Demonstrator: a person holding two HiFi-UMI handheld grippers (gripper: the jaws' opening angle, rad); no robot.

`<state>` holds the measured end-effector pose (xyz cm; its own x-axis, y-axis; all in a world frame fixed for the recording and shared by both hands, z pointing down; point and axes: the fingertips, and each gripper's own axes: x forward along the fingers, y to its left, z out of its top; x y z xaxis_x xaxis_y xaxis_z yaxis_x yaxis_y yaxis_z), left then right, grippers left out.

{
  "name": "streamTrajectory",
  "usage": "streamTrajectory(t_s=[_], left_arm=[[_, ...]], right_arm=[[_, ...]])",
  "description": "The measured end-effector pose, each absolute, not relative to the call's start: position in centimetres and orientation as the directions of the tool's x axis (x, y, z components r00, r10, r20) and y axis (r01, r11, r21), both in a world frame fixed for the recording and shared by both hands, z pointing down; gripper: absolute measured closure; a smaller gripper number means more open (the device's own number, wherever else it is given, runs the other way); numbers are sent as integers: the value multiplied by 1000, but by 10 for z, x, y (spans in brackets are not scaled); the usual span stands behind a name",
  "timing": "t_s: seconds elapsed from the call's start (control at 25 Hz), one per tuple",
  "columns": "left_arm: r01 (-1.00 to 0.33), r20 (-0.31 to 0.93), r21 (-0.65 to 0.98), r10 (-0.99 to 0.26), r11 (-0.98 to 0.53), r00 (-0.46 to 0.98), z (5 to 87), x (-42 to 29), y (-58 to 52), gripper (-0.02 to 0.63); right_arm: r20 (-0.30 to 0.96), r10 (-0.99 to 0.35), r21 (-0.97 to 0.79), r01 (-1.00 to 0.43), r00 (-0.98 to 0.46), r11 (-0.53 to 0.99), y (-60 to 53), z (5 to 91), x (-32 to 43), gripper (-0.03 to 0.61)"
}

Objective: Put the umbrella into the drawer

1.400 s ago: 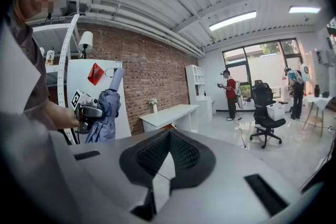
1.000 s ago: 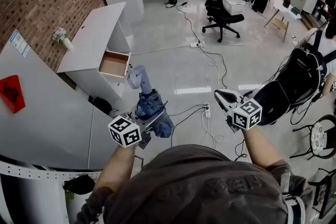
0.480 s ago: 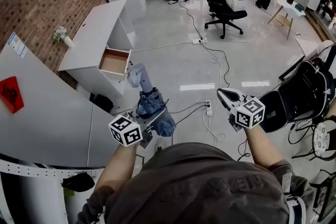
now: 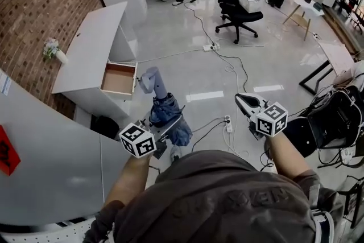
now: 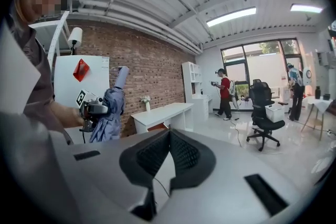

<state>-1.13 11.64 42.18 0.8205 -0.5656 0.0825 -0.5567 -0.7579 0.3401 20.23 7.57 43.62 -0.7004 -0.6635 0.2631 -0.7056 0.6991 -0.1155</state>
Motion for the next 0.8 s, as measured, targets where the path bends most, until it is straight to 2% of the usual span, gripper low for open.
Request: streamTrajectory(t_s=[0.48, 0.8], left_arm=[[-501, 109, 297, -492, -813, 864, 409, -141, -57, 354], [-506, 115, 338, -499, -794, 859, 421, -166, -133, 354]], right_arm=[[259, -700, -126, -742, -666, 659, -88, 422, 67, 586], [288, -694, -151, -747, -659, 647, -162, 436, 54, 586]])
